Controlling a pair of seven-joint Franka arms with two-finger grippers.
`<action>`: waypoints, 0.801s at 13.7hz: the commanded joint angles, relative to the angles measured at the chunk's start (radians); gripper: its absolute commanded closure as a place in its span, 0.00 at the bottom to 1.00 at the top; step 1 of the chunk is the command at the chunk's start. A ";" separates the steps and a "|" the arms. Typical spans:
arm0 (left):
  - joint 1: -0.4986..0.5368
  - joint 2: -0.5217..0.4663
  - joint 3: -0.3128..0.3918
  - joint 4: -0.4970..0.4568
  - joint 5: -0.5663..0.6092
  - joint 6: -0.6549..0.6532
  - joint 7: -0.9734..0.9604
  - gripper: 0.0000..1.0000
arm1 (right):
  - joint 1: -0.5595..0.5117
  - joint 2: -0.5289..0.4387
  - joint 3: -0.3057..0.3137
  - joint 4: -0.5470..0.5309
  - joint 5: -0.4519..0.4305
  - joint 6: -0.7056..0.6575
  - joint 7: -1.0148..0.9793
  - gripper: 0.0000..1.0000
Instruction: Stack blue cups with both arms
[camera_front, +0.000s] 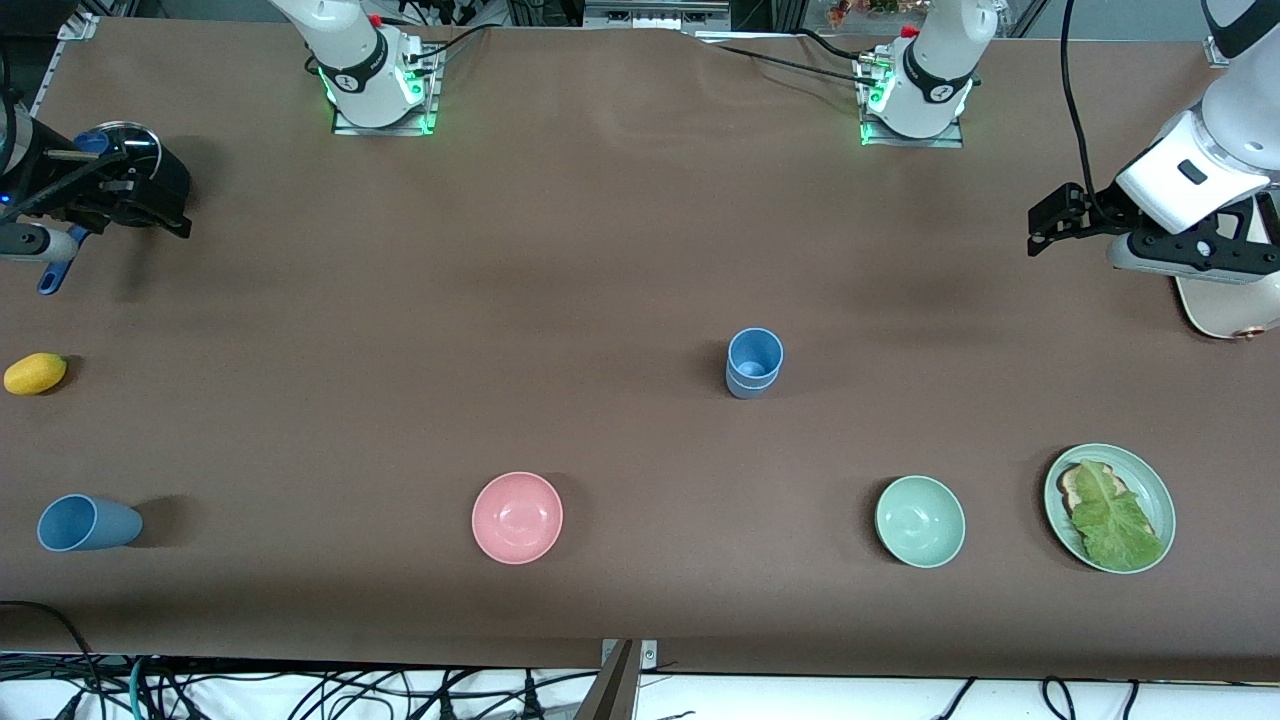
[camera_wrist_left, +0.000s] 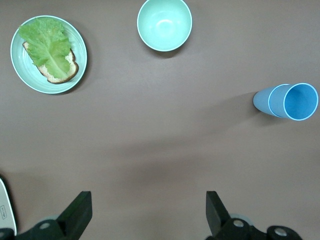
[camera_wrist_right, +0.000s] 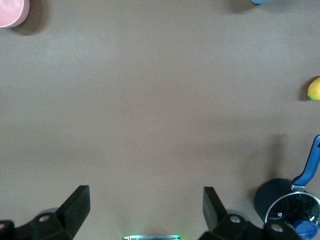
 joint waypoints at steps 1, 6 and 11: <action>0.005 -0.018 -0.004 -0.012 -0.009 0.003 -0.006 0.00 | -0.007 0.001 0.008 0.009 0.002 -0.001 -0.003 0.00; 0.005 -0.018 -0.004 -0.012 -0.009 0.003 -0.006 0.00 | -0.004 0.018 0.009 0.036 0.004 -0.002 0.000 0.00; 0.003 -0.018 -0.004 -0.012 -0.010 0.003 -0.006 0.00 | -0.004 0.020 0.008 0.036 0.009 -0.005 -0.003 0.00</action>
